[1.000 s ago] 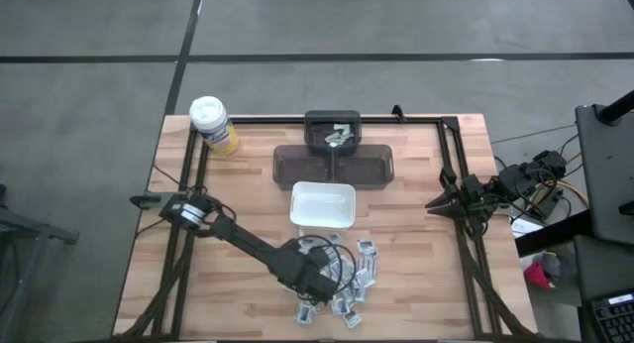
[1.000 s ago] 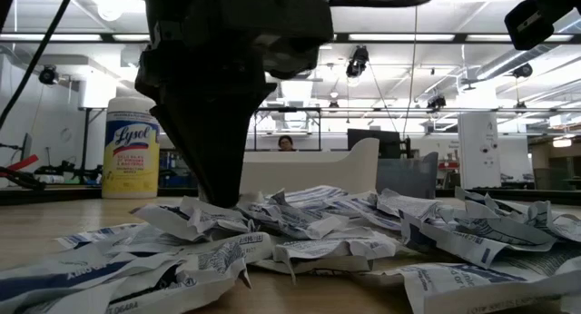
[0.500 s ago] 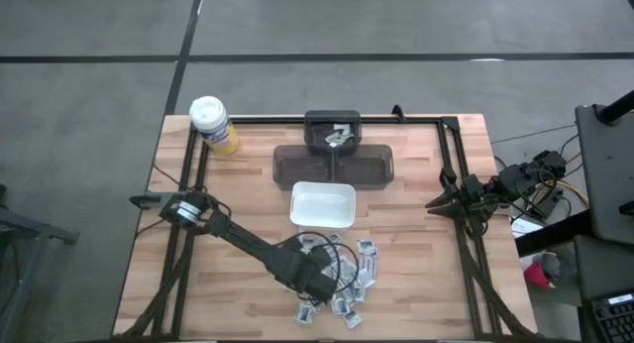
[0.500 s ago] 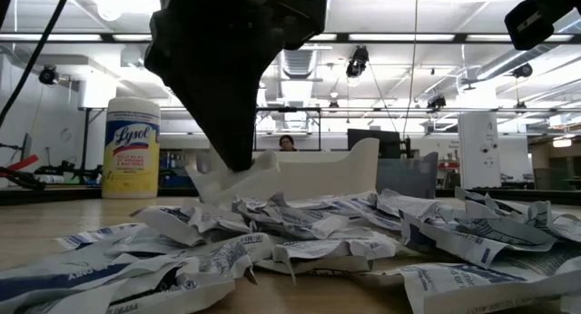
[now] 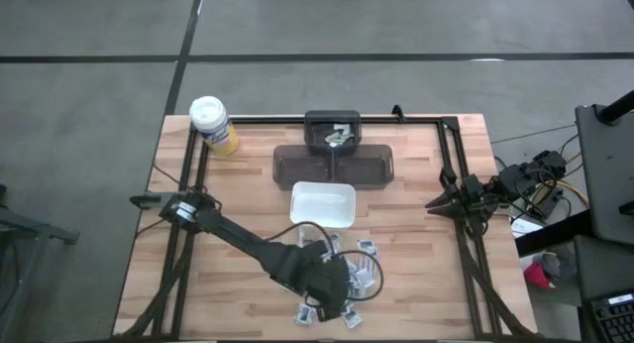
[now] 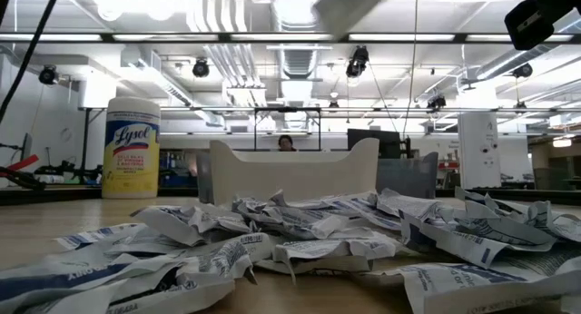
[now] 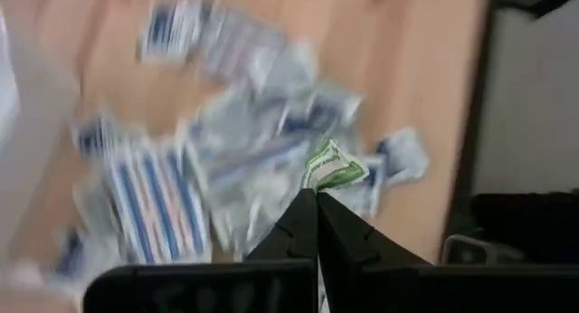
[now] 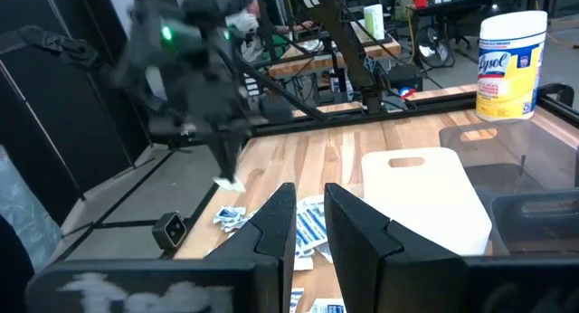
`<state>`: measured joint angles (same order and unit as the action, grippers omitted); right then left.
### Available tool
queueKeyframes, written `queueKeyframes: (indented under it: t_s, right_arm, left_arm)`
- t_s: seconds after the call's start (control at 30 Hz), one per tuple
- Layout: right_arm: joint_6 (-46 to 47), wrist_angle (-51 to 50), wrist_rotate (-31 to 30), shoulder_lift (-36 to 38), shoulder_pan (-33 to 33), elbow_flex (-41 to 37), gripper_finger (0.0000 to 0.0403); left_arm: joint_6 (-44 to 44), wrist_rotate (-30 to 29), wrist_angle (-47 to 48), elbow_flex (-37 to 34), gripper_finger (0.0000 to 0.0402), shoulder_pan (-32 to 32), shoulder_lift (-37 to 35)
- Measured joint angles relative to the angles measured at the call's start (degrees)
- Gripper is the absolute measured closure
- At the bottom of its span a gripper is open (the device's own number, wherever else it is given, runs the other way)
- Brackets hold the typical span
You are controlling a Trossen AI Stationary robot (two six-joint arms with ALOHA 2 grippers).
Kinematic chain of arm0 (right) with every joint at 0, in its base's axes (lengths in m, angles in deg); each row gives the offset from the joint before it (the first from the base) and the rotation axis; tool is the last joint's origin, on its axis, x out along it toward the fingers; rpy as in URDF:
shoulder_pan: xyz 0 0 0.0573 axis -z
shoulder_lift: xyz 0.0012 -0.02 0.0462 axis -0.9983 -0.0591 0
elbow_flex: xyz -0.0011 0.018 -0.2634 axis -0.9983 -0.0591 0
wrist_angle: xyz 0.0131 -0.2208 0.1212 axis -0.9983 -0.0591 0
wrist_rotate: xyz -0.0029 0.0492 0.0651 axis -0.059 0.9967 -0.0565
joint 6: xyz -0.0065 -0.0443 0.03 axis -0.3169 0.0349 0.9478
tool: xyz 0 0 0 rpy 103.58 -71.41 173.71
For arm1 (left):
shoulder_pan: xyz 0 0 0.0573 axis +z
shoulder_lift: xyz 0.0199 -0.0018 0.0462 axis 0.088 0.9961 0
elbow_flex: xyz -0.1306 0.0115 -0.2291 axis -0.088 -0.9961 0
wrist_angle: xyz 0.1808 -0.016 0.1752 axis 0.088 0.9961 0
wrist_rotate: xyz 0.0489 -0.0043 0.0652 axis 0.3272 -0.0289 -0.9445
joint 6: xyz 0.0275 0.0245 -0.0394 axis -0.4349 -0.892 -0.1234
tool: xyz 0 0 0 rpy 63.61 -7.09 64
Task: Pick & Place First Aid Supplies
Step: Put the green bandage into the top black bin
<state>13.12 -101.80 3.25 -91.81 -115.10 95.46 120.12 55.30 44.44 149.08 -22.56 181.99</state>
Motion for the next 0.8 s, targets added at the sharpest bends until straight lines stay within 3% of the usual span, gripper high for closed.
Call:
queueKeyframes:
  t_s: [0.3, 0.47, 0.8]
  right_arm:
    - [0.0, 0.0, 0.0, 0.0, 0.0, 0.0, 0.0344]
    - [0.0, 0.0, 0.0, 0.0, 0.0, 0.0, 0.0344]
    - [0.0, 0.0, 0.0, 0.0, 0.0, 0.0, 0.0344]
  left_arm:
    - [-13.9, -15.5, 1.0, 12.5, 0.0401, 5.7, 0.0]
    - [-20.0, -17.0, 1.4, 15.8, 0.0401, 12.5, 0.0]
    - [-32.1, -17.0, 4.1, 15.9, 0.0401, 27.7, 0.0]
